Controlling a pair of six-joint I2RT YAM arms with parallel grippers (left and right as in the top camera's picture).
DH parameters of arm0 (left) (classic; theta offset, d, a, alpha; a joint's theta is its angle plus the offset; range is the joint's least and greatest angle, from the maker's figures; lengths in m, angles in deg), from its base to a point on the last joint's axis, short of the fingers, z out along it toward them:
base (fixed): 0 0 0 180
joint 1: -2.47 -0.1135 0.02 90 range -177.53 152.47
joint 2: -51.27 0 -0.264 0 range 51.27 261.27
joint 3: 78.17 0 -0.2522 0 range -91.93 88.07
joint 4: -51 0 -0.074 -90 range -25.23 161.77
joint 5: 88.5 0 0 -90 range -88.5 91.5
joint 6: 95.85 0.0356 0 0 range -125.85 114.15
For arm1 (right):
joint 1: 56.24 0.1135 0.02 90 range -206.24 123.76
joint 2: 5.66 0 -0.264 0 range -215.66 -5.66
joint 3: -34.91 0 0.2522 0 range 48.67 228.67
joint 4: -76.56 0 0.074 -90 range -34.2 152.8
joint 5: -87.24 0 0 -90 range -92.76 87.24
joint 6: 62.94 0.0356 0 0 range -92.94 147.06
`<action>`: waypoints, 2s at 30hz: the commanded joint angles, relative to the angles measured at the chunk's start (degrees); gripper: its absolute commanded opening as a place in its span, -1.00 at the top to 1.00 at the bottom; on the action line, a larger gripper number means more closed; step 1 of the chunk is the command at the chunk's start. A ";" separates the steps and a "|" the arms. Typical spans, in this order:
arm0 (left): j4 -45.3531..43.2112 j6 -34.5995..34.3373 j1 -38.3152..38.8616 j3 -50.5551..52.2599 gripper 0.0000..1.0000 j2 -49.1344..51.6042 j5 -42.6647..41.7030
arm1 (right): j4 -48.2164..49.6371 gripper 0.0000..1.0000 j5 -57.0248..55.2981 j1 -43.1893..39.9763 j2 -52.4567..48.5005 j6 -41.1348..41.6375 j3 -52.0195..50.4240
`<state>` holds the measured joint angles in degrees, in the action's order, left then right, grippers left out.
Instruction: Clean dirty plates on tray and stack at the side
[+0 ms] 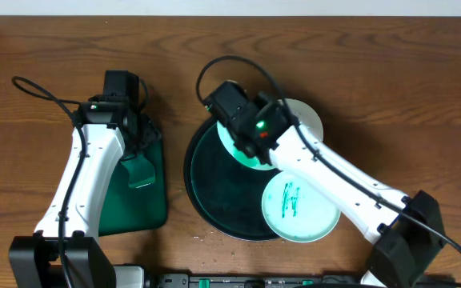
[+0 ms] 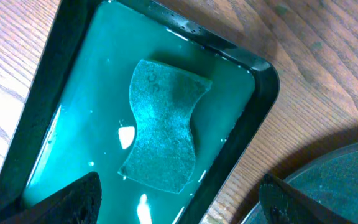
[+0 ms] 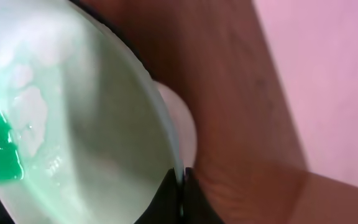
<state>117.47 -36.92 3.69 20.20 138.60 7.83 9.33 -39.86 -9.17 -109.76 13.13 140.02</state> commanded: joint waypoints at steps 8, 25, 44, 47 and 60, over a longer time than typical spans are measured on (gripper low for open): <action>0.17 0.37 -0.31 -0.83 -0.63 -0.15 0.09 | 8.15 0.98 -21.57 8.17 0.92 -13.22 1.62; 0.20 0.37 -0.31 -0.83 -0.63 -0.15 0.09 | 10.62 0.98 -36.70 15.32 0.92 -29.09 1.62; 0.24 0.35 -0.31 -0.83 -0.64 -0.15 0.09 | 11.17 0.98 -32.44 17.07 1.05 -23.04 1.60; 0.79 0.37 -0.31 -0.83 -0.63 -0.15 0.11 | 9.31 0.98 -33.48 17.84 1.55 -17.55 1.62; 0.83 0.35 -0.28 -0.83 -0.64 -0.15 0.07 | 0.07 0.98 -28.52 13.64 2.49 -4.37 1.64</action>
<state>117.93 -36.92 3.69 20.20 138.60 7.83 11.14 -65.28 7.07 -109.52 2.13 140.50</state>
